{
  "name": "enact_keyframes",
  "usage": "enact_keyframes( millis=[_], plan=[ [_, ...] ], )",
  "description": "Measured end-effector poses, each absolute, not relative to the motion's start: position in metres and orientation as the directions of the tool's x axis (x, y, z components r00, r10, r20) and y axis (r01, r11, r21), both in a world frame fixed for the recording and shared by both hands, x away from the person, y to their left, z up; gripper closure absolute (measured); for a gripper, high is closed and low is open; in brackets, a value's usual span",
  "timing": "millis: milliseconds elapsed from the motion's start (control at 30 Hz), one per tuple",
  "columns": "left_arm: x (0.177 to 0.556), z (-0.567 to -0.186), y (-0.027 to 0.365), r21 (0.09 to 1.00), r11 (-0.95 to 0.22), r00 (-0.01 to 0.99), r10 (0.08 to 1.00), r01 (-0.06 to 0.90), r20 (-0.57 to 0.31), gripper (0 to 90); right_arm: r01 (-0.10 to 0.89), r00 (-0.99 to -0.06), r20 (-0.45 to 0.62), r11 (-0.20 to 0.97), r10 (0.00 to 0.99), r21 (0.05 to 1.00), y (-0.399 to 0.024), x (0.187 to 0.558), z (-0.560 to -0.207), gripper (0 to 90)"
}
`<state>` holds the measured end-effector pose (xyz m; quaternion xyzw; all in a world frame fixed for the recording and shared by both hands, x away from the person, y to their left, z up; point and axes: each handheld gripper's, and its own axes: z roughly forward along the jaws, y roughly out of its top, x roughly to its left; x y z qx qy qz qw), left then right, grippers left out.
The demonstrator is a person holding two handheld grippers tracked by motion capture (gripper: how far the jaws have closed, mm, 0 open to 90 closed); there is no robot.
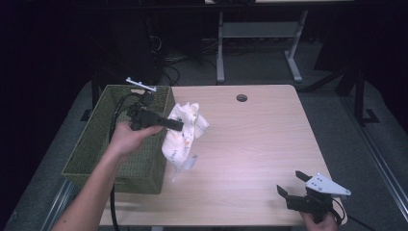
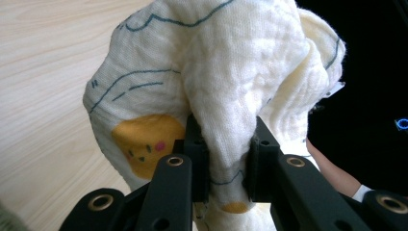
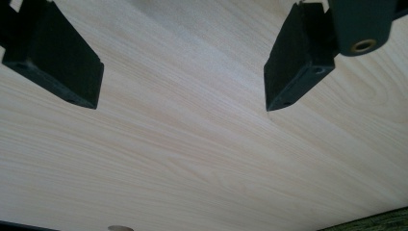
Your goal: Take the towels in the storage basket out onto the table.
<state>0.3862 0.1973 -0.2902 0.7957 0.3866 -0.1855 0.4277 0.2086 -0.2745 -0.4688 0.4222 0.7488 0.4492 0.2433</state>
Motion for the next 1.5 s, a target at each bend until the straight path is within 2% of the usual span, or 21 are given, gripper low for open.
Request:
enact_keyframes(
  millis=[500,767,967,1133,1500],
  plan=[
    [0.393,-0.322,0.130,0.511,-0.373,0.632,0.429,0.775,-0.646,74.7,0.410,-0.525,0.017,0.235,0.851,0.881,-0.275,0.208,-0.468,13.4],
    [0.402,-0.348,0.104,0.502,-0.330,0.600,0.483,0.800,-0.638,74.7,0.410,-0.524,0.029,0.222,0.851,0.885,-0.277,0.207,-0.467,13.4],
    [0.405,-0.369,0.087,0.494,-0.313,0.578,0.559,0.811,-0.594,74.7,0.410,-0.524,0.033,0.218,0.851,0.886,-0.278,0.208,-0.466,13.4],
    [0.403,-0.380,0.073,0.501,-0.349,0.597,0.616,0.792,-0.514,74.7,0.406,-0.523,0.033,0.215,0.852,0.888,-0.278,0.207,-0.465,13.4],
    [0.400,-0.403,0.044,0.521,-0.378,0.614,0.670,0.765,-0.417,74.2,0.402,-0.526,0.026,0.221,0.850,0.889,-0.277,0.207,-0.465,13.5]
  ],
)
